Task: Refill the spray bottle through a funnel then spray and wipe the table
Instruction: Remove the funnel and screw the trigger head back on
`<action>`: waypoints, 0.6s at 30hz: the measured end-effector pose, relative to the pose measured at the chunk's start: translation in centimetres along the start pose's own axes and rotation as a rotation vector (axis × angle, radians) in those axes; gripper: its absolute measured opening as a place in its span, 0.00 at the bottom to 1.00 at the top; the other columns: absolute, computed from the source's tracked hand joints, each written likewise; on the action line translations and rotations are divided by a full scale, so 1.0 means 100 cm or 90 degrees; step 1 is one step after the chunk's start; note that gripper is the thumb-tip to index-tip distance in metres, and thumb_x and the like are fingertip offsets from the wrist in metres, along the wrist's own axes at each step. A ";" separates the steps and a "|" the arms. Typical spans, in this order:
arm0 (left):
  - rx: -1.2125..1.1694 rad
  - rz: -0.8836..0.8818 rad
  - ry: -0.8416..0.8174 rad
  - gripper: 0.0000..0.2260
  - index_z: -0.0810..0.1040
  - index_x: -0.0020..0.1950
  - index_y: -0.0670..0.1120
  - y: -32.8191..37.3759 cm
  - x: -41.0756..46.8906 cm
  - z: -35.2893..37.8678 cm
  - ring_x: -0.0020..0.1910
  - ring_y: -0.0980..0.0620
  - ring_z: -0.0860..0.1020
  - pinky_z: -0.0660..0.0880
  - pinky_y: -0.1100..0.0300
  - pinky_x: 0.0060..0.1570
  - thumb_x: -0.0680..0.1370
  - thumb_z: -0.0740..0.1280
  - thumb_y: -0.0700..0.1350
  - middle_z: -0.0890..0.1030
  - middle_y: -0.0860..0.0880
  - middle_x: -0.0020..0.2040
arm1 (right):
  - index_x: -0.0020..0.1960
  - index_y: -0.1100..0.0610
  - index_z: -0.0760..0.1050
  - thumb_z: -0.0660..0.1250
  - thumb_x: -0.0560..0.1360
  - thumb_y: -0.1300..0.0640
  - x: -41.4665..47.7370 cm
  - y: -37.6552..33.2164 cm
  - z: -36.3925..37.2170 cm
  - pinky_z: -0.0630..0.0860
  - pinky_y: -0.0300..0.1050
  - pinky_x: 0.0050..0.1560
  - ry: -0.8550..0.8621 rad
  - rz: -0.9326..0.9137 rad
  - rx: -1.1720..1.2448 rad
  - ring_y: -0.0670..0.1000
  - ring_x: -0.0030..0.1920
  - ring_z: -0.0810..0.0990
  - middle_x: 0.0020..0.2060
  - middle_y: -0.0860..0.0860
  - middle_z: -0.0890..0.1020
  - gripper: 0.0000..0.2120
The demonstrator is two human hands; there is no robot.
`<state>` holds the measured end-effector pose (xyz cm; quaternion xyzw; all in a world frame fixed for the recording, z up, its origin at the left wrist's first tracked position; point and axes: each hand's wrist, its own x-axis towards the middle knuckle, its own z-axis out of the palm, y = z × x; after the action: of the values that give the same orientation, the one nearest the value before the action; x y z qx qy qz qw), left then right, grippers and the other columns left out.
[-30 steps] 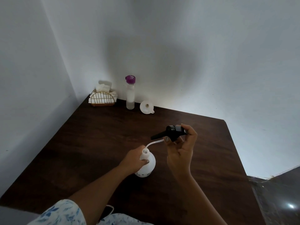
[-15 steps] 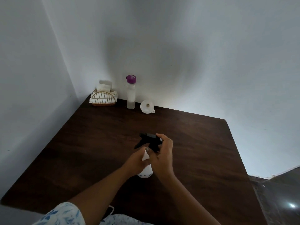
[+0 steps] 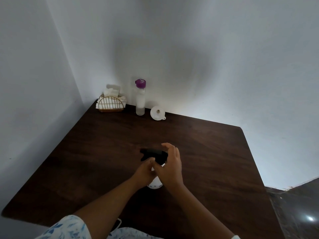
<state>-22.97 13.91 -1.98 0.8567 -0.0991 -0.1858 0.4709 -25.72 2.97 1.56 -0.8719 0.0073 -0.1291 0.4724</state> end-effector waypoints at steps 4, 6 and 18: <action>-0.037 -0.002 0.007 0.07 0.73 0.50 0.50 0.001 0.000 0.000 0.45 0.63 0.74 0.70 0.74 0.41 0.76 0.64 0.38 0.76 0.55 0.46 | 0.46 0.43 0.71 0.76 0.63 0.58 0.004 0.005 0.002 0.70 0.28 0.37 0.005 -0.019 -0.020 0.37 0.44 0.73 0.44 0.40 0.70 0.19; -0.044 0.010 0.000 0.07 0.74 0.52 0.50 0.003 -0.001 -0.002 0.49 0.60 0.76 0.72 0.71 0.45 0.76 0.65 0.39 0.77 0.55 0.47 | 0.42 0.43 0.71 0.76 0.64 0.56 0.004 0.007 0.002 0.69 0.29 0.37 -0.002 -0.033 -0.033 0.39 0.42 0.73 0.42 0.41 0.70 0.16; -0.192 -0.097 0.223 0.12 0.73 0.58 0.40 0.015 -0.009 0.011 0.53 0.47 0.78 0.74 0.67 0.44 0.75 0.65 0.36 0.77 0.48 0.49 | 0.55 0.48 0.73 0.70 0.69 0.45 0.011 -0.002 0.003 0.61 0.28 0.41 -0.029 -0.093 -0.197 0.41 0.43 0.69 0.44 0.42 0.77 0.17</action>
<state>-24.24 12.56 -1.09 0.8008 0.0777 -0.0821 0.5882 -24.65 3.17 1.86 -0.9351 -0.0470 -0.1404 0.3218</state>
